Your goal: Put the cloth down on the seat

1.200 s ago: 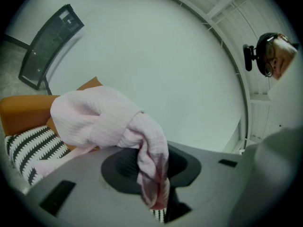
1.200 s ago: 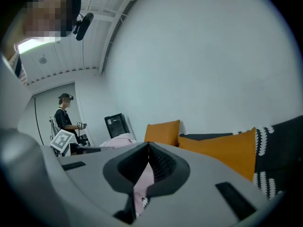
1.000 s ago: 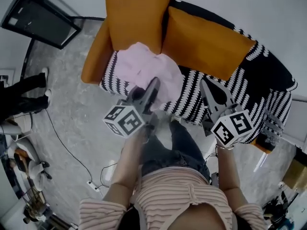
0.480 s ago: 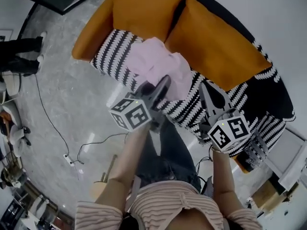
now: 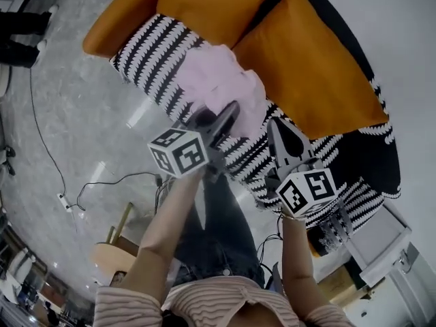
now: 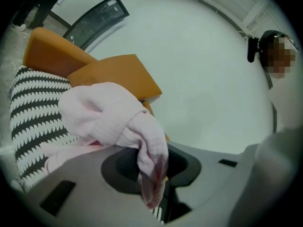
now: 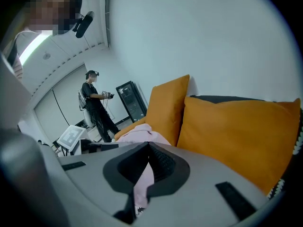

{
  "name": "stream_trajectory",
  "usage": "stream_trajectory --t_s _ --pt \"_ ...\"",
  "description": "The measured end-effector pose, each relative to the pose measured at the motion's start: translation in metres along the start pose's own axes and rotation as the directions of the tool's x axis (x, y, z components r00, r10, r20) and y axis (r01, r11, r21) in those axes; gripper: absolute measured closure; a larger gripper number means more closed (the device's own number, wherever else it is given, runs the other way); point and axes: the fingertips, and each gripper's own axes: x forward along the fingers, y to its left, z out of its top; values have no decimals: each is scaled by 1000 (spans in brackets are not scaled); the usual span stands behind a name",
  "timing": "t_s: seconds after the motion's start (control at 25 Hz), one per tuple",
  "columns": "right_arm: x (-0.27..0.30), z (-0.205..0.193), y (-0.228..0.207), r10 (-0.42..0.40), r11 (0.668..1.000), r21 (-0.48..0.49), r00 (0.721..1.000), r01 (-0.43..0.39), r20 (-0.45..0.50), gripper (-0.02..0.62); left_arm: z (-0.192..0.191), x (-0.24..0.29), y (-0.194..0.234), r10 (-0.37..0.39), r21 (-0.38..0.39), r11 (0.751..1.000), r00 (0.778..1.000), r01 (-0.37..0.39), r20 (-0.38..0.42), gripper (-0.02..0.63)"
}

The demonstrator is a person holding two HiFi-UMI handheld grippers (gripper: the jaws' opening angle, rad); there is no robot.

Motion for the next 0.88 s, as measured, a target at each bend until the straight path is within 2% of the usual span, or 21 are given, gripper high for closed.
stream_trajectory --t_s 0.12,0.32,0.6,0.88 --pt "10 -17 -6 12 1000 -10 999 -12 -49 588 -13 6 14 12 -37 999 1000 -11 17 506" --pt "40 -31 -19 27 999 -29 997 -29 -78 588 -20 23 51 0 -92 996 1000 2 21 505" --pt "65 -46 -21 67 997 -39 989 -73 -132 588 -24 30 95 63 -145 988 997 -55 53 505" --pt "89 -64 -12 82 994 -58 981 -94 -178 588 -20 25 114 60 -155 987 996 -50 61 505"
